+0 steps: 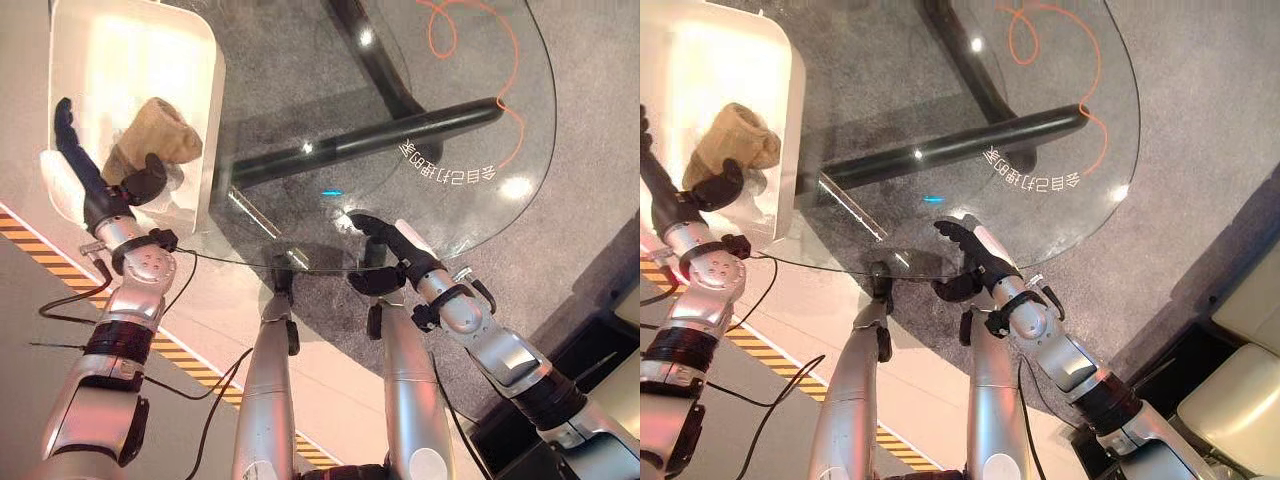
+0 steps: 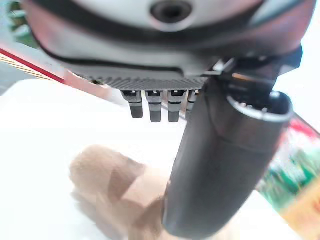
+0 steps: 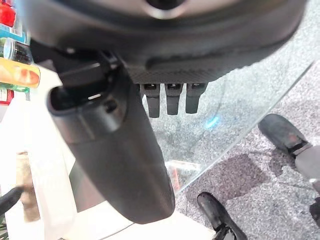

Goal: Wipe the table with a cloth and put it in the basket.

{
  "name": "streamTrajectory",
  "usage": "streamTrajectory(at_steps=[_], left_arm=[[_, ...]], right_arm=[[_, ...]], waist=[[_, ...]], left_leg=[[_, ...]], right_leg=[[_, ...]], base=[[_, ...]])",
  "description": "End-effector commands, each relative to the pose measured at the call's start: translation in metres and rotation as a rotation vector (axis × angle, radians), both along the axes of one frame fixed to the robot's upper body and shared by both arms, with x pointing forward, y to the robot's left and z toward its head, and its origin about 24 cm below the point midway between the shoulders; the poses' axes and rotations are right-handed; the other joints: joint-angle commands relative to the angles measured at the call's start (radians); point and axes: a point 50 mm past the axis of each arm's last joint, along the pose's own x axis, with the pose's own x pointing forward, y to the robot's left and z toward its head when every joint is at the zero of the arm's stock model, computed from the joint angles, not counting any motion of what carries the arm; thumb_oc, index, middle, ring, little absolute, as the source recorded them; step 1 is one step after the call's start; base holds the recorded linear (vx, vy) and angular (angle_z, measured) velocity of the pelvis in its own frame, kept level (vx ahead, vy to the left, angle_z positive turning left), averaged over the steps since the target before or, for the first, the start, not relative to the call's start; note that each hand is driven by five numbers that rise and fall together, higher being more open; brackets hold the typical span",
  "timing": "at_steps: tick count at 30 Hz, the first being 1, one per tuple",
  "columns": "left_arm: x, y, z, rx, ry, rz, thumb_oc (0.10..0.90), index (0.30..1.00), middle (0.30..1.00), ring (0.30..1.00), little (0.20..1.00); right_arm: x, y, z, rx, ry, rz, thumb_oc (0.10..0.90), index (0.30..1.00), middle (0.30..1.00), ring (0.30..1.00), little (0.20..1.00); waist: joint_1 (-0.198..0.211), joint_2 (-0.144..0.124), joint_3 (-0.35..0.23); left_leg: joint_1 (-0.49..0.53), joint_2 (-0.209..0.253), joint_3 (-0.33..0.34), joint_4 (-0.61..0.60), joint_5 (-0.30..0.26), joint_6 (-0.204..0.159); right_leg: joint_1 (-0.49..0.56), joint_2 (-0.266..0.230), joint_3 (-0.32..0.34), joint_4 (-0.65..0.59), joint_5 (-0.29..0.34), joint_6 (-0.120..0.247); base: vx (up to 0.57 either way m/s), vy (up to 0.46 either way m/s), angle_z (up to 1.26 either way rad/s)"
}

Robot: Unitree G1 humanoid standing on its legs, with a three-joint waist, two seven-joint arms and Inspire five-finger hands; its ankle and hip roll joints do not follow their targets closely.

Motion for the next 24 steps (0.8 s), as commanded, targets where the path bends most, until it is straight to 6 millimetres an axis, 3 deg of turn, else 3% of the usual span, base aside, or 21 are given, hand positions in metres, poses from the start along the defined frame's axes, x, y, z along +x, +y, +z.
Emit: streamTrajectory(at_steps=[1,8,13,19,24], left_arm=[[-0.025,0.034,0.033,-0.011,-0.195,0.022,0.8,0.9,0.9,0.9,0.9],[-0.039,0.026,0.021,-0.096,-0.251,-0.152,0.8,0.9,0.9,0.9,0.9],[-0.042,0.008,-0.006,-0.199,-0.183,-0.3,0.8,0.9,0.9,0.9,0.9],[-0.044,-0.01,-0.059,-0.347,0.024,-0.385,0.8,0.9,0.9,0.9,0.9],[-0.054,-0.04,-0.116,-0.496,0.259,-0.549,0.8,0.9,0.9,0.9,0.9]], right_arm=[[-0.017,0.007,0.015,0.063,-0.114,0.041,0.8,0.9,0.9,0.9,0.9],[-0.025,-0.008,-0.003,0.063,-0.092,-0.03,0.8,0.9,0.9,0.9,0.9],[-0.03,-0.016,-0.027,0.085,-0.046,-0.085,0.8,0.9,0.9,0.9,0.9],[-0.036,-0.03,-0.065,0.204,0.087,-0.187,0.8,0.9,0.9,0.9,0.9],[-0.046,-0.044,-0.101,0.291,0.217,-0.306,0.8,0.9,0.9,0.9,0.9]], waist=[[0.023,0.005,-0.024],[0.038,-0.004,-0.024],[0.052,-0.007,-0.024],[0.063,-0.008,-0.024],[0.067,-0.007,-0.024]], left_leg=[[0.041,-0.089,0.084,-0.001,-0.02,0.074],[0.132,-0.082,0.071,-0.023,-0.023,0.069],[0.196,-0.079,0.051,-0.045,-0.018,0.064],[0.292,-0.076,0.028,-0.085,0.005,0.057],[0.415,-0.069,0.0,-0.121,0.013,0.046]], right_leg=[[0.117,0.059,-0.022,-0.086,-0.024,0.014],[0.209,0.072,-0.037,-0.085,-0.053,0.007],[0.274,0.079,-0.052,-0.086,-0.072,0.002],[0.37,0.089,-0.069,-0.097,-0.083,-0.004],[0.501,0.096,-0.069,-0.128,-0.089,-0.005]], base=[[-0.04,-0.091,0.03],[-0.05,-0.121,0.03],[-0.07,-0.138,0.03],[-0.07,-0.134,-0.01],[-0.04,-0.132,-0.04]])
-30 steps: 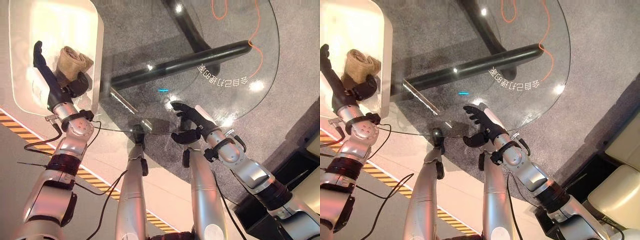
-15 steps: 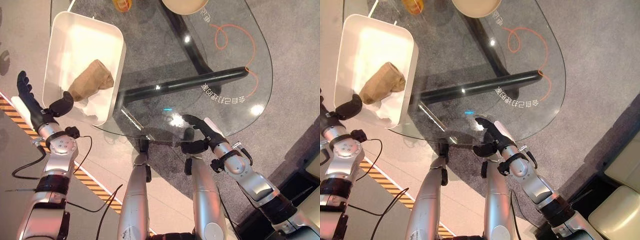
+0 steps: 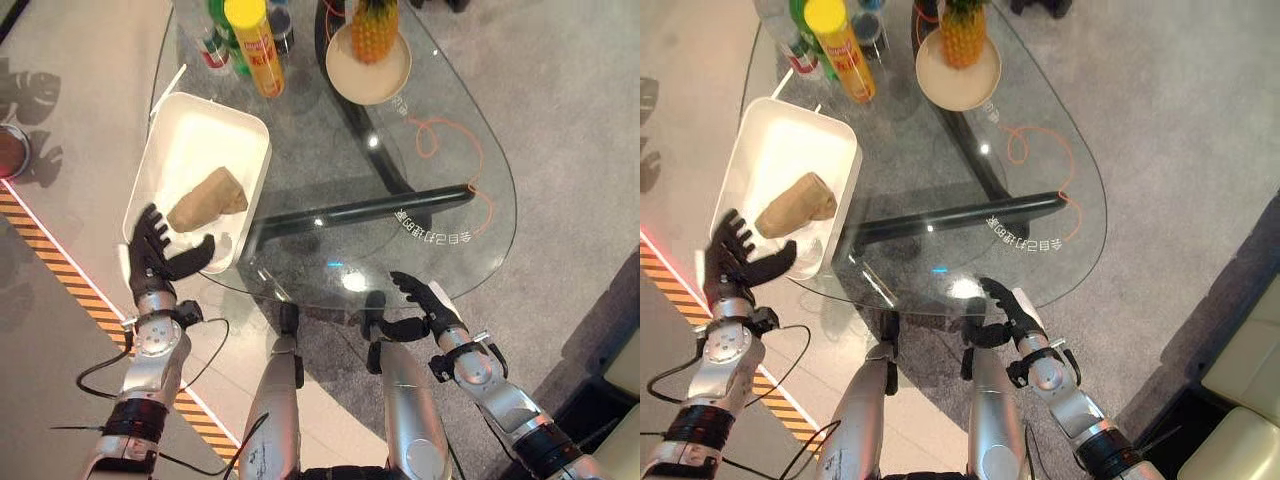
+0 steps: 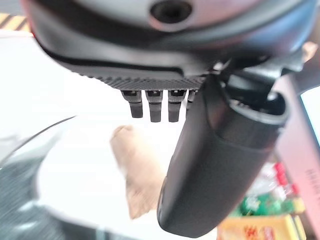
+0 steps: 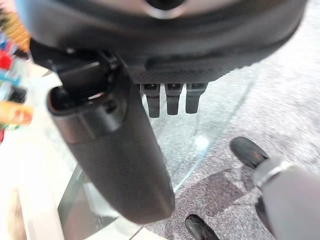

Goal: Wipe the table with a cloth and put it in the basket.

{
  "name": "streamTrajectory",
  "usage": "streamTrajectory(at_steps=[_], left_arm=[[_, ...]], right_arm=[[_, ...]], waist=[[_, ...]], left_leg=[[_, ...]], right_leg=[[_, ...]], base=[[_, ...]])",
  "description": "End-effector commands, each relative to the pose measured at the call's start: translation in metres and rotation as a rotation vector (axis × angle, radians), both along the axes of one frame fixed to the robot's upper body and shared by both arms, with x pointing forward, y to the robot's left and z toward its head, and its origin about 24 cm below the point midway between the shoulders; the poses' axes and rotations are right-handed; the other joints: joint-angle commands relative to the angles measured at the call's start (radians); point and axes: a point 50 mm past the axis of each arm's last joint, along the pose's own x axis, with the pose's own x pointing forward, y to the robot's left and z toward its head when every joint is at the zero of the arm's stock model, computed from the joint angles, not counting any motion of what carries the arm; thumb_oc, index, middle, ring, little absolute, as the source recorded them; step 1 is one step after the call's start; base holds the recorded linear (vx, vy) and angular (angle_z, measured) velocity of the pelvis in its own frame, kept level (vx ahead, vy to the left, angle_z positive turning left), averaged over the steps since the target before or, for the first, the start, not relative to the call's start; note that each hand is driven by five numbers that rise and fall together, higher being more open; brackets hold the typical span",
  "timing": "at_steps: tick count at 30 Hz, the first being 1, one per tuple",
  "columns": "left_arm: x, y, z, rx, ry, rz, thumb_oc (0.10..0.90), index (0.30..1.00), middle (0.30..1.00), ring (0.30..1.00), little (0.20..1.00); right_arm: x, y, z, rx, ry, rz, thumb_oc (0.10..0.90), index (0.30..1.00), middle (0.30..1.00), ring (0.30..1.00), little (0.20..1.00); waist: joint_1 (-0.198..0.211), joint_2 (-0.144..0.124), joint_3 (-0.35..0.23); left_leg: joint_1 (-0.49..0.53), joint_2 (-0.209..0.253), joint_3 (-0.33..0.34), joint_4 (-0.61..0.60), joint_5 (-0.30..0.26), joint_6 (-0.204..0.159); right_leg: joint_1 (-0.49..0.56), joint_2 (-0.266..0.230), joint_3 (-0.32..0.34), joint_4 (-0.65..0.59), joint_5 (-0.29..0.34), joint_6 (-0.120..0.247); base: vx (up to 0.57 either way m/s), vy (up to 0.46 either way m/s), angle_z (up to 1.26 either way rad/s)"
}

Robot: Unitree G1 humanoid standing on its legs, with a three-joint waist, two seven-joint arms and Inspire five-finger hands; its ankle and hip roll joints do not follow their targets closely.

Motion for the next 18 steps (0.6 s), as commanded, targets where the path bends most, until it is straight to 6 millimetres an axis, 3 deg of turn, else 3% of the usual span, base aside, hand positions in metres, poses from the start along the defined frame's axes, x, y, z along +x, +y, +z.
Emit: streamTrajectory(at_steps=[1,3,4,5,8,11,13,16,18], left_arm=[[-0.012,-0.007,-0.014,-0.051,0.034,-0.108,0.8,0.9,0.9,0.9,0.9],[-0.019,-0.012,-0.028,-0.086,0.079,-0.116,0.8,0.9,0.9,0.9,0.9],[-0.033,-0.018,-0.05,-0.117,0.154,-0.105,0.8,0.9,0.9,0.9,0.9],[-0.035,-0.018,-0.054,-0.122,0.167,-0.101,0.8,0.9,0.9,0.9,0.9],[-0.06,-0.02,-0.09,-0.176,0.315,-0.082,0.8,0.9,0.9,0.9,0.9],[-0.075,-0.023,-0.111,-0.194,0.402,-0.076,0.8,0.9,0.9,0.9,0.9],[-0.099,-0.031,-0.142,-0.255,0.565,-0.058,0.8,0.9,0.9,0.9,0.9],[-0.114,-0.037,-0.158,-0.271,0.661,-0.066,0.8,0.9,0.9,0.9,0.9],[-0.133,-0.046,-0.175,-0.34,0.764,-0.069,0.8,0.9,0.9,0.9,0.9]], right_arm=[[-0.009,0.0,0.001,0.146,-0.05,-0.058,0.8,0.9,0.9,0.9,0.9],[-0.014,-0.003,-0.01,0.157,-0.01,-0.087,0.8,0.9,0.9,0.9,0.9],[-0.023,-0.01,-0.027,0.144,0.059,-0.12,0.8,0.9,0.9,0.9,0.9],[-0.025,-0.01,-0.03,0.139,0.068,-0.124,0.8,0.9,0.9,0.9,0.9],[-0.039,-0.017,-0.052,0.12,0.178,-0.184,0.8,0.9,0.9,0.9,0.9],[-0.048,-0.024,-0.068,0.135,0.254,-0.234,0.8,0.9,0.9,0.9,0.9],[-0.067,-0.031,-0.092,0.168,0.39,-0.319,0.8,0.9,0.9,0.9,0.9],[-0.079,-0.032,-0.105,0.163,0.47,-0.359,0.8,0.9,0.9,0.9,0.9],[-0.097,-0.035,-0.12,0.141,0.571,-0.401,0.8,0.9,0.9,0.9,0.9]], waist=[[0.001,-0.005,-0.024],[0.0,-0.003,-0.045],[0.001,-0.001,-0.084],[0.001,-0.001,-0.089],[0.006,-0.004,-0.151],[0.012,-0.003,-0.188],[0.018,-0.003,-0.248],[0.019,-0.003,-0.281],[0.02,-0.001,-0.323]], left_leg=[[0.052,-0.089,0.005,0.01,0.011,0.053],[0.072,-0.088,-0.003,-0.008,0.017,0.052],[0.111,-0.087,-0.013,-0.035,0.018,0.047],[0.118,-0.086,-0.014,-0.04,0.019,0.046],[0.178,-0.081,-0.02,-0.079,0.021,0.038],[0.216,-0.077,-0.021,-0.107,0.023,0.033],[0.26,-0.068,-0.024,-0.136,0.023,0.029],[0.282,-0.063,-0.022,-0.149,0.024,0.027],[0.308,-0.055,-0.021,-0.165,0.023,0.027]], right_leg=[[0.163,0.074,-0.037,-0.055,-0.045,-0.015],[0.188,0.074,-0.035,-0.075,-0.039,-0.018],[0.235,0.071,-0.035,-0.106,-0.035,-0.019],[0.243,0.07,-0.035,-0.111,-0.035,-0.019],[0.318,0.068,-0.036,-0.161,-0.029,-0.022],[0.364,0.066,-0.039,-0.192,-0.026,-0.021],[0.413,0.063,-0.039,-0.225,-0.021,-0.019],[0.437,0.063,-0.04,-0.239,-0.02,-0.019],[0.464,0.062,-0.037,-0.255,-0.019,-0.018]], base=[[-0.01,-0.117,-0.02],[0.03,-0.096,-0.01],[0.08,-0.085,0.0],[0.1,-0.076,0.0],[0.08,-0.096,0.01],[0.08,-0.058,0.01],[0.12,-0.07,0.03],[0.08,-0.032,0.01],[0.15,-0.034,0.0]])
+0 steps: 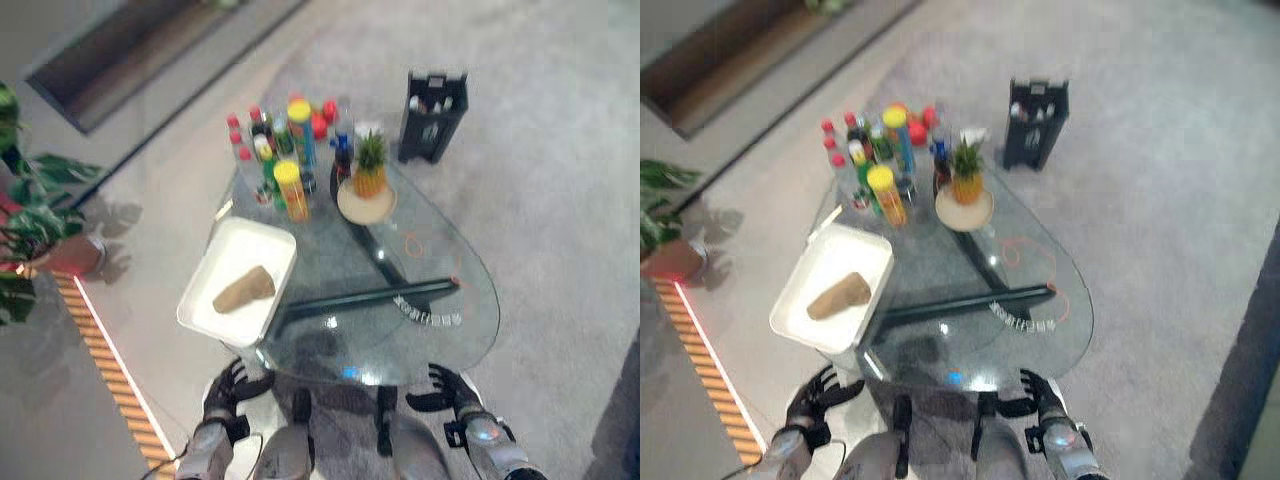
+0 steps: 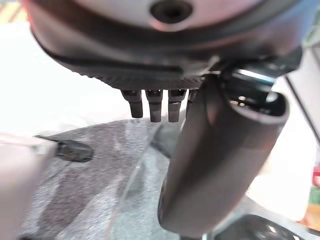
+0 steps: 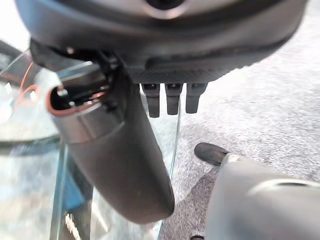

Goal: Wipe the table with a cloth and put it in the basket.

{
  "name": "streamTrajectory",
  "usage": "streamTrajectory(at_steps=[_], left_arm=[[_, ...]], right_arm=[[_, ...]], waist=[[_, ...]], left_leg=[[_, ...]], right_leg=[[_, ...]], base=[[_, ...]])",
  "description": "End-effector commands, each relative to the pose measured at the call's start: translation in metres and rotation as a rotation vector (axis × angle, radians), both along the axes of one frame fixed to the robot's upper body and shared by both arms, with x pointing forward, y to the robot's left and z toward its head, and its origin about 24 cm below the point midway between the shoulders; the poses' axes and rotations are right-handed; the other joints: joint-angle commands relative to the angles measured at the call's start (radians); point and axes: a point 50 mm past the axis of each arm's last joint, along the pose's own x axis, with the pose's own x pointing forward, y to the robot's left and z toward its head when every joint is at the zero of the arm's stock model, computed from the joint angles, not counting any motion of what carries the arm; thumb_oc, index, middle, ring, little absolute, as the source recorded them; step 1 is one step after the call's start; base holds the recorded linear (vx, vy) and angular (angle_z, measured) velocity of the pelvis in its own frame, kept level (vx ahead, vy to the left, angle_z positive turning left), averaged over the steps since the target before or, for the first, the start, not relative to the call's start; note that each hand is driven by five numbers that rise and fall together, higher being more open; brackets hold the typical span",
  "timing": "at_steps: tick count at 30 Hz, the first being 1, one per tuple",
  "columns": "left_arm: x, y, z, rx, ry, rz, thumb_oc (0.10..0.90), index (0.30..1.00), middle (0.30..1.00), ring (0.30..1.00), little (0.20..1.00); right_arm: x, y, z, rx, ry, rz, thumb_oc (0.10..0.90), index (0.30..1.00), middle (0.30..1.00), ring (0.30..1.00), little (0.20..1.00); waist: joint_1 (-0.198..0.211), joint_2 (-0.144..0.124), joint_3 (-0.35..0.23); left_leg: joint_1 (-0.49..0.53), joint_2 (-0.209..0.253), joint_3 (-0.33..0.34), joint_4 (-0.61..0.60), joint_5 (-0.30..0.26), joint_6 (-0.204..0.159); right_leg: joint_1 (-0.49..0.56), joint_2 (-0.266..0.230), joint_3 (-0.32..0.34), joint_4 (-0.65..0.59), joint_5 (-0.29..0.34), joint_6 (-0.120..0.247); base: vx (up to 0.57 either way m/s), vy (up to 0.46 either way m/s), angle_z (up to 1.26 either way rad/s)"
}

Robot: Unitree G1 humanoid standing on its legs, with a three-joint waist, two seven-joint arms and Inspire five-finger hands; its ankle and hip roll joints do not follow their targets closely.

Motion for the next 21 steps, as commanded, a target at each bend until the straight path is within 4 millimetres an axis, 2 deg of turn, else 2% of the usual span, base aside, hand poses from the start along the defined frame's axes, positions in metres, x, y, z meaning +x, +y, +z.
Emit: streamTrajectory(at_steps=[1,5,6,7,9,15,21], left_arm=[[-0.013,-0.001,-0.01,-0.072,0.054,0.008,0.8,0.9,0.9,0.9,0.9],[-0.038,-0.007,-0.023,-0.141,0.16,0.044,0.8,0.9,0.9,0.9,0.9],[-0.053,-0.008,-0.029,-0.158,0.224,0.027,0.8,0.9,0.9,0.9,0.9],[-0.054,-0.008,-0.03,-0.157,0.227,0.025,0.8,0.9,0.9,0.9,0.9],[-0.063,-0.01,-0.034,-0.149,0.289,-0.02,0.8,0.9,0.9,0.9,0.9],[-0.072,-0.017,-0.038,-0.166,0.388,-0.059,0.8,0.9,0.9,0.9,0.9],[-0.077,-0.023,-0.041,-0.166,0.45,-0.084,0.8,0.9,0.9,0.9,0.9]], right_arm=[[-0.022,0.002,-0.015,0.029,0.1,-0.045,0.8,0.9,0.9,0.9,0.9],[-0.042,0.004,-0.027,0.049,0.194,-0.072,0.8,0.9,0.9,0.9,0.9],[-0.053,0.004,-0.032,0.056,0.249,-0.099,0.8,0.9,0.9,0.9,0.9],[-0.054,0.004,-0.033,0.056,0.252,-0.101,0.8,0.9,0.9,0.9,0.9],[-0.069,0.004,-0.039,0.067,0.326,-0.136,0.8,0.9,0.9,0.9,0.9],[-0.092,0.0,-0.045,0.045,0.465,-0.128,0.8,0.9,0.9,0.9,0.9],[-0.097,0.001,-0.046,0.048,0.495,-0.138,0.8,0.9,0.9,0.9,0.9]], waist=[[0.017,-0.064,-0.073],[0.019,-0.06,-0.107],[0.019,-0.057,-0.123],[0.019,-0.057,-0.124],[0.017,-0.052,-0.142],[0.017,-0.04,-0.176],[0.016,-0.042,-0.193]], left_leg=[[-0.023,-0.075,-0.021,0.011,0.023,0.013],[0.009,-0.069,-0.025,-0.018,0.026,0.011],[0.021,-0.069,-0.027,-0.031,0.027,0.012],[0.022,-0.069,-0.028,-0.033,0.027,0.012],[0.037,-0.067,-0.024,-0.046,0.026,0.013],[0.069,-0.061,-0.011,-0.088,0.029,0.014],[0.084,-0.056,-0.003,-0.1,0.023,0.02]], right_leg=[[0.115,0.034,-0.01,-0.041,-0.024,-0.027],[0.146,0.03,-0.005,-0.073,-0.015,-0.022],[0.158,0.028,-0.005,-0.091,-0.007,-0.018],[0.159,0.028,-0.005,-0.093,-0.007,-0.017],[0.172,0.024,-0.007,-0.113,0.002,-0.012],[0.193,0.012,-0.015,-0.149,0.021,0.004],[0.199,0.011,-0.014,-0.148,0.02,0.007]], base=[[0.18,-0.019,0.02],[0.08,-0.009,0.0],[0.05,0.003,0.02],[0.06,0.011,0.02],[0.05,0.021,-0.01],[0.04,0.035,-0.01],[0.03,0.013,-0.01]])
